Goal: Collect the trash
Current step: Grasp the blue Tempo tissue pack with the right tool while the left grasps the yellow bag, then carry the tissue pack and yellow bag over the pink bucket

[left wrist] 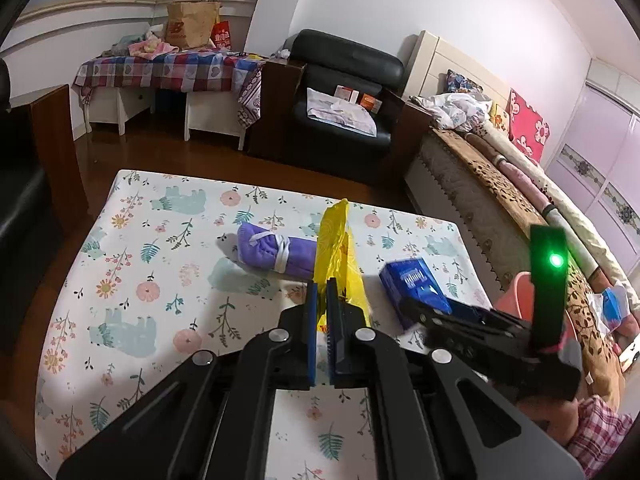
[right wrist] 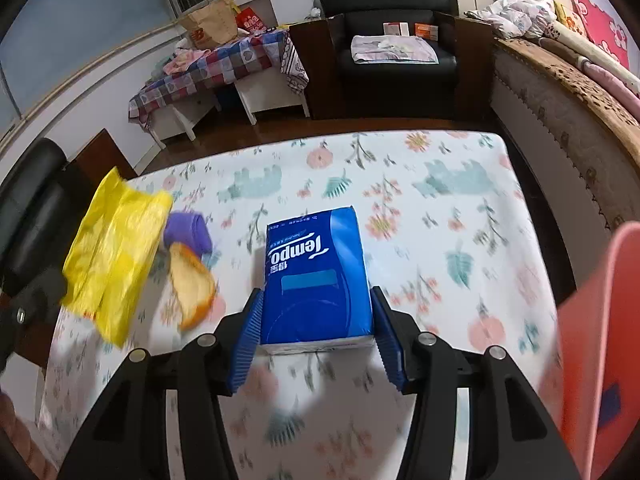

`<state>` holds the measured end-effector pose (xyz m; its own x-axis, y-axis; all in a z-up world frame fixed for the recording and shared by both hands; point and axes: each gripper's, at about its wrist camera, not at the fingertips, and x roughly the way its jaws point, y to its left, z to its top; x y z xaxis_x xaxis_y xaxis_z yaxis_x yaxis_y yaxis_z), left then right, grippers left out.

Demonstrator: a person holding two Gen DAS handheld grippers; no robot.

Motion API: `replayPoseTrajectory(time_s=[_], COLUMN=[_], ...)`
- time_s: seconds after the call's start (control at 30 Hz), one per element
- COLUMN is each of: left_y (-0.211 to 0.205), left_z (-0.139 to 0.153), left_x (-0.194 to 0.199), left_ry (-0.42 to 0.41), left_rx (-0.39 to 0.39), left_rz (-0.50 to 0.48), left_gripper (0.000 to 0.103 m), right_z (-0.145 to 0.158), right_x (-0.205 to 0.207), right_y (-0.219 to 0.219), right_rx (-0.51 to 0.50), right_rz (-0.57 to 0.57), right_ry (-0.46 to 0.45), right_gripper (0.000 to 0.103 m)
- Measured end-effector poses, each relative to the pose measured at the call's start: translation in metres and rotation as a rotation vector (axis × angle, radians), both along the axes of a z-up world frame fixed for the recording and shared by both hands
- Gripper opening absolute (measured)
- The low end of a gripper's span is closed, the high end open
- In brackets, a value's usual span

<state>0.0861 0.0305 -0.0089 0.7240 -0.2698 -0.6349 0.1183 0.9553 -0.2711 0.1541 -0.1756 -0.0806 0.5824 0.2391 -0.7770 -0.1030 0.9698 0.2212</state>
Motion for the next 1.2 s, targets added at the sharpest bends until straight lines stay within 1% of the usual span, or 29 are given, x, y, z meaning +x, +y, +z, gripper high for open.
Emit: replayPoseTrajectory(time_s=[0.13,0.33,0.63,0.8,1.2], left_y=[-0.008,-0.022,-0.045,-0.057,-0.081], left_z=[0.003,0.004,0.001,-0.001,0.0], left_x=[-0.006,-0.014,-0.025,-0.03,-0.047], left_ry=[0.001,0.012,0.03,0.034,0.02], left_rx=[0.014,0.032,0.078,0.102,0.17], left_rz=[-0.01,-0.017,-0.023,-0.022,-0.02], left_gripper=[0.003,0.003,0.003,0.003,0.003], right_z=[0.003,0.008,0.008,0.006,0.013], right_x=[-0.027,-0.068,-0.11,-0.126,-0.145], right_y=[-0.011,-0.023,-0.037,-0.04,-0.055], right_rx=[0.01,-0.009,-0.01,-0.026,0.009], right_rz=[-0.005,-0.014,-0.035,-0.018,-0.023], right_ry=[0.002,-0.004,-0.008,-0.013,-0.034], right_gripper=[0.052,0.052,0.052,0.052,0.052])
